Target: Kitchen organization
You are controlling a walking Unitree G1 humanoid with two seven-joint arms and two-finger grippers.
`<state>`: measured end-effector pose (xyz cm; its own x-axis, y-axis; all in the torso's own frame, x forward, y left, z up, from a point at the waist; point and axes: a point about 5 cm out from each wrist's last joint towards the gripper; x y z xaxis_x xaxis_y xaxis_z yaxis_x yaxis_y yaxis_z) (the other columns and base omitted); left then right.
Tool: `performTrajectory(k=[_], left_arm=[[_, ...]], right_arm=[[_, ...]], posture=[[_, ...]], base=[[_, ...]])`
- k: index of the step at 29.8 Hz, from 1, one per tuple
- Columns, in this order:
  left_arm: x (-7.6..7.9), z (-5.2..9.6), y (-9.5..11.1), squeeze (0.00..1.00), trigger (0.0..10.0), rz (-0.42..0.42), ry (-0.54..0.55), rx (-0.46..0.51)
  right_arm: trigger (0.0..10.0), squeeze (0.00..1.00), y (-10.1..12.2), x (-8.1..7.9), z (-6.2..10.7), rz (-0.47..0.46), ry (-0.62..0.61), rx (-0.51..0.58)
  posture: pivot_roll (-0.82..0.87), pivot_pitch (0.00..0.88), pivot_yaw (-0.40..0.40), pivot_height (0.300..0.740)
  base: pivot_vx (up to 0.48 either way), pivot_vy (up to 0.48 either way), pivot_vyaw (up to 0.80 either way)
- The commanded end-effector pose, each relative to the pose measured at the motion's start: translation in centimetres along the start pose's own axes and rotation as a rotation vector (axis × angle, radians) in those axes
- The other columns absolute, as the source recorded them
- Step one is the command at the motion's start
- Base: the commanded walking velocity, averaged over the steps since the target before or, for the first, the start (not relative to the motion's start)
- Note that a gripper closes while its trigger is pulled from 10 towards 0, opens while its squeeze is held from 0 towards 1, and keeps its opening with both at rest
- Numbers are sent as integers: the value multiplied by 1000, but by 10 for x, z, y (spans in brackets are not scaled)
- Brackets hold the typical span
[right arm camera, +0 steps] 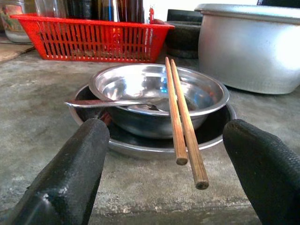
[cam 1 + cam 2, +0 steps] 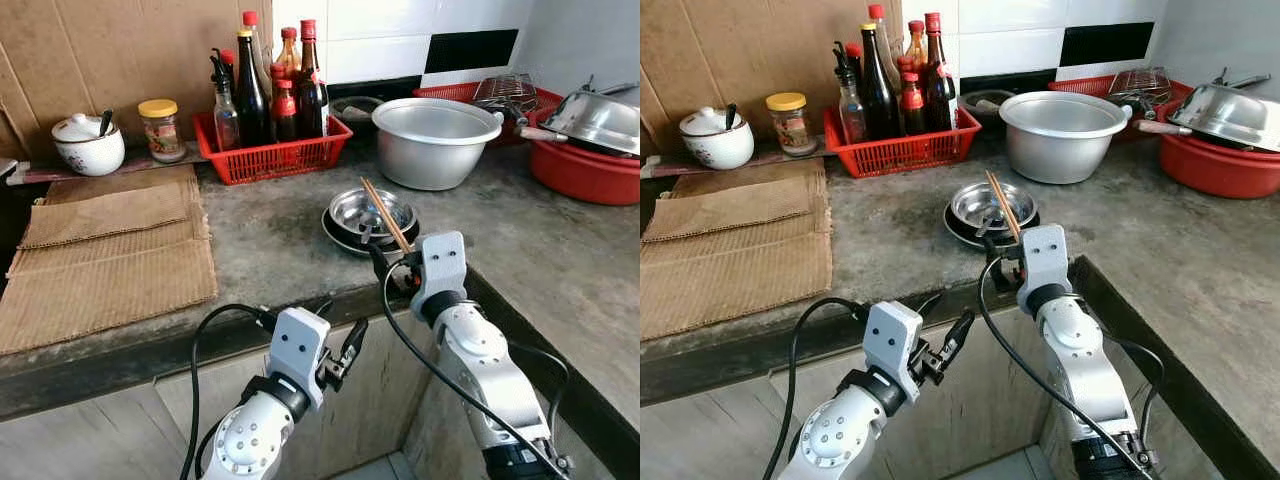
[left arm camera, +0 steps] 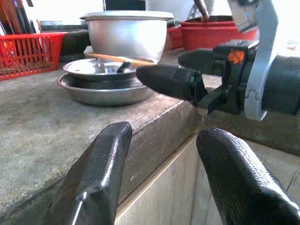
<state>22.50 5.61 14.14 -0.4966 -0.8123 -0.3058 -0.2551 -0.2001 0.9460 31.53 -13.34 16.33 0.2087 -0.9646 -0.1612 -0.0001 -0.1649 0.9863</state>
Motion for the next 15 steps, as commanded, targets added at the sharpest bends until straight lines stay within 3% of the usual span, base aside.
performTrajectory(k=[1,15], left_arm=[[1,0,4,0,10000,7,-4,13],[0,0,7,0,10000,4,-8,31]], right_arm=[[10000,0,5,4,-3,-9,-4,19],[10000,0,3,12,-12,-2,-20,6]], posture=[[17,25,-40,740],[24,20,-44,740]], base=[[0,0,0],[0,0,0]])
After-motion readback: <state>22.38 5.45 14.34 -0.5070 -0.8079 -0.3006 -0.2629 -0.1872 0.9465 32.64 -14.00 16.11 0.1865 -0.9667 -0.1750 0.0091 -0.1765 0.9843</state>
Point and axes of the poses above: a point about 5 cm out from each wrist's last joint towards the gripper, its own z axis pointing back from the gripper into the wrist, its own y axis along the axis of the wrist's last joint, x = y × z, and after that the axes turned 14 degrees about -z, right-handed
